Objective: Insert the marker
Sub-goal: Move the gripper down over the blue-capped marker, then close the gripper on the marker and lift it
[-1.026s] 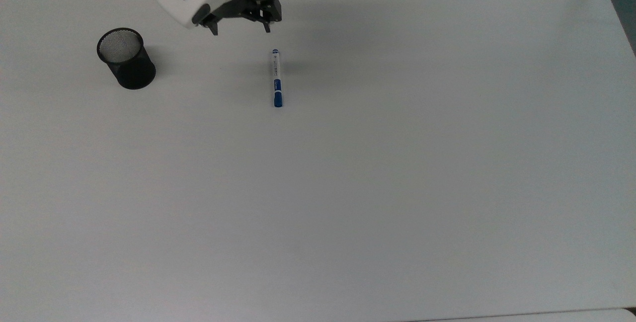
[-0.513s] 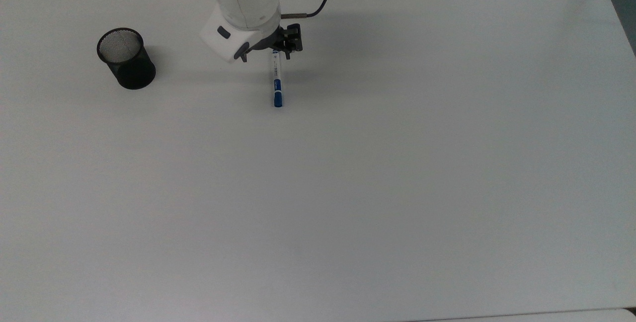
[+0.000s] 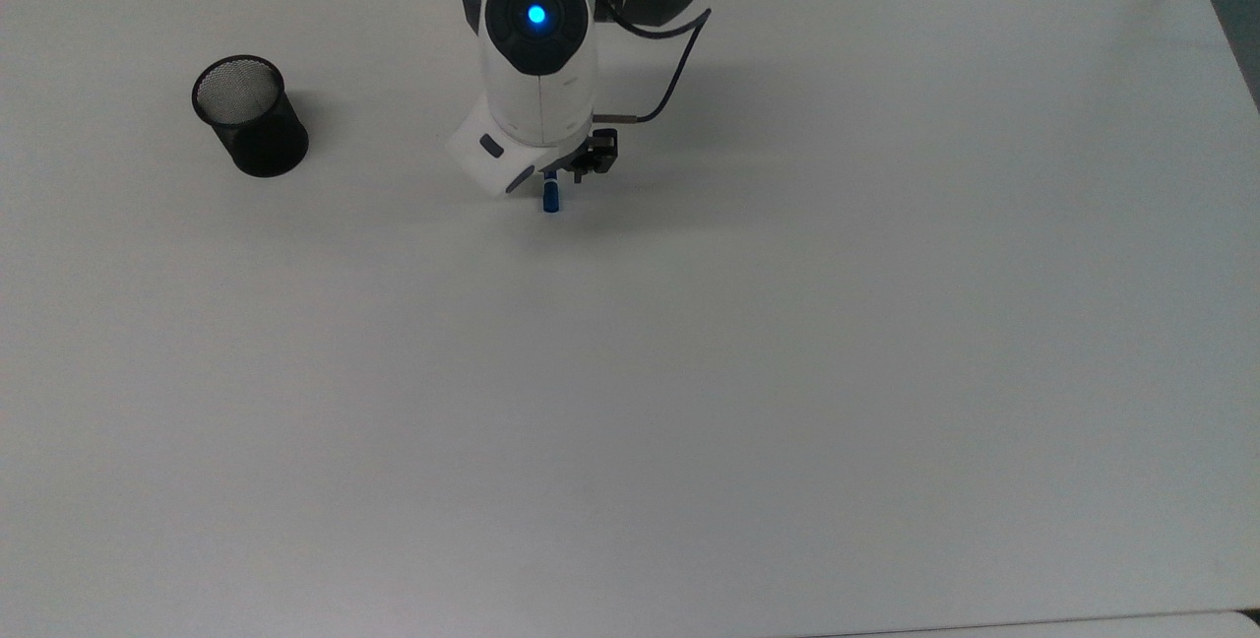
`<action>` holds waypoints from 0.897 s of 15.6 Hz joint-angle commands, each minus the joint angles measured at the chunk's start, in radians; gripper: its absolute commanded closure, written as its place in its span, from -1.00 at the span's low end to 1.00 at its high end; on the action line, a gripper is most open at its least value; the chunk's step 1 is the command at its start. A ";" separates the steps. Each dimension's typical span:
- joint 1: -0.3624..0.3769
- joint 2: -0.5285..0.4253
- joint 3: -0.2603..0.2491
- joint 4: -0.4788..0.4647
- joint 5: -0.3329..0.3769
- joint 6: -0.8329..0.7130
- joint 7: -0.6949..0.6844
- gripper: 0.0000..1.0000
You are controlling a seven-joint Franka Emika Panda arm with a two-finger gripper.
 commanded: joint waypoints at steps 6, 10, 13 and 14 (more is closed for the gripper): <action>0.032 0.044 -0.001 -0.005 -0.052 0.066 0.054 0.60; 0.030 0.038 -0.001 -0.004 -0.052 0.063 0.049 0.98; 0.024 0.008 -0.001 0.006 -0.052 0.040 0.048 1.00; 0.023 -0.014 -0.001 0.006 -0.050 0.026 0.048 1.00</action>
